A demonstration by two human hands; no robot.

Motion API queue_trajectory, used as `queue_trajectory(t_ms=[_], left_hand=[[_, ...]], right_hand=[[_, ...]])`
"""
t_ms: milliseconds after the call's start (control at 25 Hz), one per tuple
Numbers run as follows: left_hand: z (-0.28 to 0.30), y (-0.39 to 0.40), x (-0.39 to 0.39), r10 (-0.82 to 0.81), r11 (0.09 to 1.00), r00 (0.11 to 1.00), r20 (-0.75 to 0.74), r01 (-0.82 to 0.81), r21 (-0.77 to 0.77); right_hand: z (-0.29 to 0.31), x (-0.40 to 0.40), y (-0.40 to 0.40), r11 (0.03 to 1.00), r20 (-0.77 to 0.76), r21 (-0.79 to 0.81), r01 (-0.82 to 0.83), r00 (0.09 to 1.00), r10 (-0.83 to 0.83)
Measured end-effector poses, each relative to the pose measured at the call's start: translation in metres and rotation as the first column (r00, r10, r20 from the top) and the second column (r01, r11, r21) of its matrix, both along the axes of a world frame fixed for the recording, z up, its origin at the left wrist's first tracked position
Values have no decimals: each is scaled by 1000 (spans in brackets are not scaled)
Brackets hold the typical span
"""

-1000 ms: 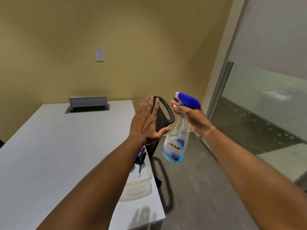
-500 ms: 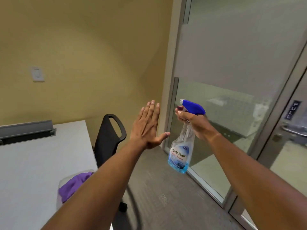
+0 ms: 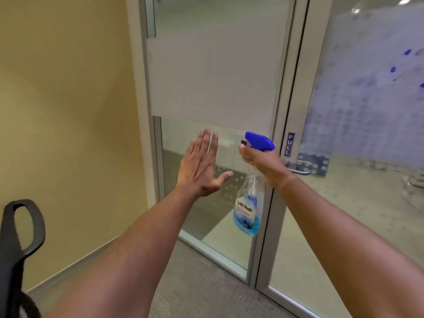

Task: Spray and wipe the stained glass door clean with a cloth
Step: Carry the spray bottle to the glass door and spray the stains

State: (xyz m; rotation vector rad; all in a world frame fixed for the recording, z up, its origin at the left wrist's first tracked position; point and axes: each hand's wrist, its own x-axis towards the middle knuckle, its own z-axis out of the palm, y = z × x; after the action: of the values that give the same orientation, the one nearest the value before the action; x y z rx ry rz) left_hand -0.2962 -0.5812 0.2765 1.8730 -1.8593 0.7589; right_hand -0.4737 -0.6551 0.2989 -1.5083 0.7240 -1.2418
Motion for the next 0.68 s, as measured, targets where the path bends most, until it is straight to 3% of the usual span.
queue_trajectory(t_ms=[320,680], left_hand=[[19,-152,-79,-253,965,967,9,253,-74],[61,-320,-160,-544,828,838,40,544,-139]], right_hand=[[20,-92,-90,939,0,-28,343,939,-343],[59,-168,-187,734,108,-19,679,731,-674]])
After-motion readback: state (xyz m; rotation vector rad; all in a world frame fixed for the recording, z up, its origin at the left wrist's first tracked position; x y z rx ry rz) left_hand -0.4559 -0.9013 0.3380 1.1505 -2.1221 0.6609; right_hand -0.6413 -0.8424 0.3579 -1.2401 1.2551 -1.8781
